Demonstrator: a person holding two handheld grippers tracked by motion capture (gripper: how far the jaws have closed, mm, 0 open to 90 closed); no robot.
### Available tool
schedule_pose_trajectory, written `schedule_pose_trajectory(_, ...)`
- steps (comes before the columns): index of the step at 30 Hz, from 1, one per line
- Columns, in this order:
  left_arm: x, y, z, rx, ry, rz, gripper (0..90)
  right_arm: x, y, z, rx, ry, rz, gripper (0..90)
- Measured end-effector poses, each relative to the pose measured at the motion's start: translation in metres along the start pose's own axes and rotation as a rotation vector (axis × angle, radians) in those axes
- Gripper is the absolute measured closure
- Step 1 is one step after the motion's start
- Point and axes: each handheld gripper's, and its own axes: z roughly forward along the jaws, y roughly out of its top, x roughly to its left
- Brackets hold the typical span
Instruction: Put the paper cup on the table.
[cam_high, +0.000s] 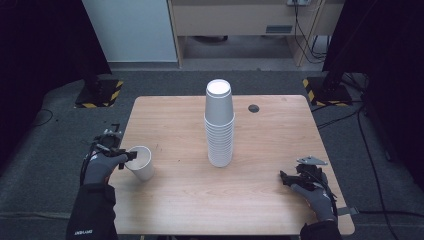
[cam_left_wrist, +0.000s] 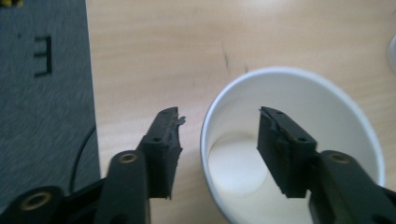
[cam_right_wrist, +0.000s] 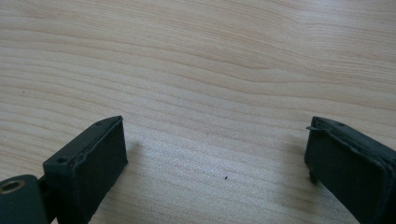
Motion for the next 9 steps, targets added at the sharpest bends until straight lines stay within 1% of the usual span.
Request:
schedule_pose_trajectory(1, 0.001, -0.004, -0.001, -0.044, -0.011, -0.003, 48.7, 0.000, 0.000, 0.000, 0.000, 0.000, 0.000, 5.9)
schedule_pose_trajectory(2, 0.001, -0.010, -0.003, -0.119, -0.007, 0.005, 46.1, 0.000, 0.000, 0.000, 0.000, -0.001, 0.000, 5.9)
schedule_pose_trajectory(4, 0.002, -0.019, -0.006, -0.205, 0.000, 0.010, 46.0, 0.000, 0.000, 0.000, 0.000, -0.001, 0.001, 5.8)
schedule_pose_trajectory(5, 0.002, -0.024, -0.008, -0.259, 0.001, 0.003, 45.7, 0.000, 0.000, 0.000, 0.000, -0.002, 0.001, 5.8)
schedule_pose_trajectory(6, 0.002, -0.030, -0.010, -0.312, -0.007, 0.004, 45.6, 0.000, 0.000, 0.000, 0.000, -0.002, 0.001, 5.8)
schedule_pose_trajectory(8, 0.001, -0.038, -0.013, -0.380, -0.005, -0.001, 45.2, 0.000, 0.000, 0.000, 0.000, -0.002, 0.001, 5.7)
schedule_pose_trajectory(9, 0.001, -0.038, -0.013, -0.380, -0.005, -0.001, 45.4, 0.000, 0.000, 0.000, 0.000, -0.002, 0.001, 5.7)
